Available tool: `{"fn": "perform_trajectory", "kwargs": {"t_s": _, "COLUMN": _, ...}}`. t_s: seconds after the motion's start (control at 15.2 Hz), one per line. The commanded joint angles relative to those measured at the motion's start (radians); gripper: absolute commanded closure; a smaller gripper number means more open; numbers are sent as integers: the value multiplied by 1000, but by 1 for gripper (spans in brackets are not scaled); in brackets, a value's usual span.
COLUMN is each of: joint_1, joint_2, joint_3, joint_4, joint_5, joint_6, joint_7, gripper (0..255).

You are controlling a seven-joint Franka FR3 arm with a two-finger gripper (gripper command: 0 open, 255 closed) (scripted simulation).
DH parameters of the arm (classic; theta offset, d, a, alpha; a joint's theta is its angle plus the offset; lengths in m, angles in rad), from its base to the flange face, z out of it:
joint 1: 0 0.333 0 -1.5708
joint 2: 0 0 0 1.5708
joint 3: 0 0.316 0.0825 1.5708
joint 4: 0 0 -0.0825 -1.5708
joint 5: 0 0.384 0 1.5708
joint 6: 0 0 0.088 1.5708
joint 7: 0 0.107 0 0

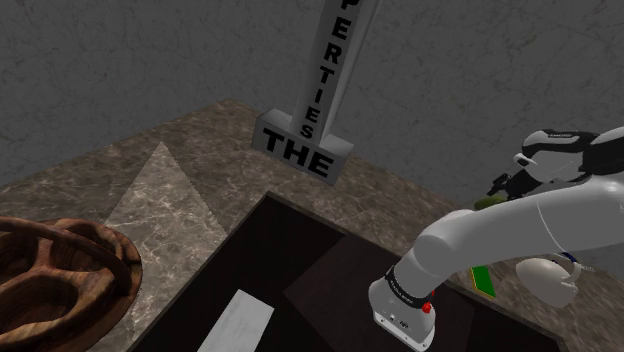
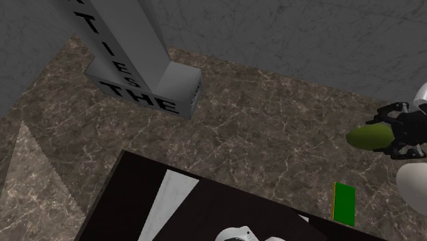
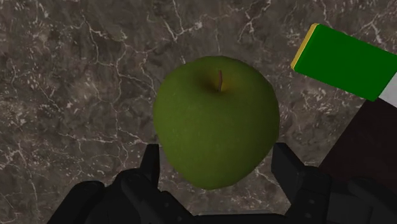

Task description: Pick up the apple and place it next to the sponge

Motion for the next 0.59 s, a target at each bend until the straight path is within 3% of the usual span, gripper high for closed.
{"fn": "perform_trajectory", "kwargs": {"t_s": 0.0, "joint_1": 22, "joint_2": -1, "joint_3": -36, "joint_4": -5, "joint_5": -8, "joint_6": 19, "joint_7": -7, "gripper": 255}}
{"fn": "perform_trajectory", "kwargs": {"t_s": 0.53, "joint_1": 102, "joint_2": -11, "joint_3": -148, "joint_4": -58, "joint_5": -44, "joint_6": 115, "joint_7": 2, "gripper": 255}}
